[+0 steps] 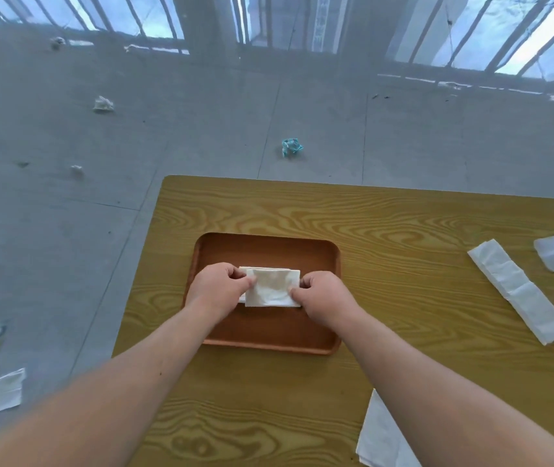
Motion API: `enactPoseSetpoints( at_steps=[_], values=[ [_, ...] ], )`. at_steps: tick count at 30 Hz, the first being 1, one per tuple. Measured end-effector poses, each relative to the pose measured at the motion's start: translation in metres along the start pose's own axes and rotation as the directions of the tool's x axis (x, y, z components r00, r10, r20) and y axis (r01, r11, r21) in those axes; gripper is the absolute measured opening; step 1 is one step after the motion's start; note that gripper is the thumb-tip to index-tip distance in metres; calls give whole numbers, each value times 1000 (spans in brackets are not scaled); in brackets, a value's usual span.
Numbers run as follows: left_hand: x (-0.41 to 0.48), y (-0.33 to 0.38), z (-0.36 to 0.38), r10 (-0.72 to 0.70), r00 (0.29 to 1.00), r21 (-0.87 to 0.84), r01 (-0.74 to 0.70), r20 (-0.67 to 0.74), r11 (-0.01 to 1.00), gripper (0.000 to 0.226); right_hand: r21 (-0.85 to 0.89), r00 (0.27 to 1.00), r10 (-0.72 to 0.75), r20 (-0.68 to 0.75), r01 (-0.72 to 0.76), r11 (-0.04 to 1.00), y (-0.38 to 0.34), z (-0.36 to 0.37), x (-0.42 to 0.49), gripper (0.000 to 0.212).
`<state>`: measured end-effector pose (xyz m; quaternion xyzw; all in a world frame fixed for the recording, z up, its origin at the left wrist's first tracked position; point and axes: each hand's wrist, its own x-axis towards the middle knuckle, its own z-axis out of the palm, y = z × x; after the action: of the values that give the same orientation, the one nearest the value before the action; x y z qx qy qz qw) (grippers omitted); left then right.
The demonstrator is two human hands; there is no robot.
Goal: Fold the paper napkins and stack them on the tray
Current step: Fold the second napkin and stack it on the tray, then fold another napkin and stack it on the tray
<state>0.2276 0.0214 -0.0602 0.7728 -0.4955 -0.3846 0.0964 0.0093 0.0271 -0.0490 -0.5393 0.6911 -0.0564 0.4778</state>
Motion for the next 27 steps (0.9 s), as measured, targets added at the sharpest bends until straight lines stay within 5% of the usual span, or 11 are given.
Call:
enactPoseSetpoints(
  at_steps=[5,17,21,24,27],
  values=[
    [7,-5,-5,51,998,136,-47,-24,990,31,-216,999,-40,-24,34,976,-10,12,6,30],
    [13,-6,1,37,996,203,-19,-85,979,27,-383,995,-76,-63,46,923,-10,22,14,33],
    [-3,9,3,269,957,306,-225,-109,925,21,-454,969,-203,-140,120,883,-4,17,0,39],
    [-32,32,19,568,819,370,-555,86,745,19,-475,928,-322,-189,201,857,18,6,-26,45],
    [-68,53,54,778,487,334,-866,397,372,33,-461,898,-371,-236,232,856,64,-12,-61,35]
  ],
)
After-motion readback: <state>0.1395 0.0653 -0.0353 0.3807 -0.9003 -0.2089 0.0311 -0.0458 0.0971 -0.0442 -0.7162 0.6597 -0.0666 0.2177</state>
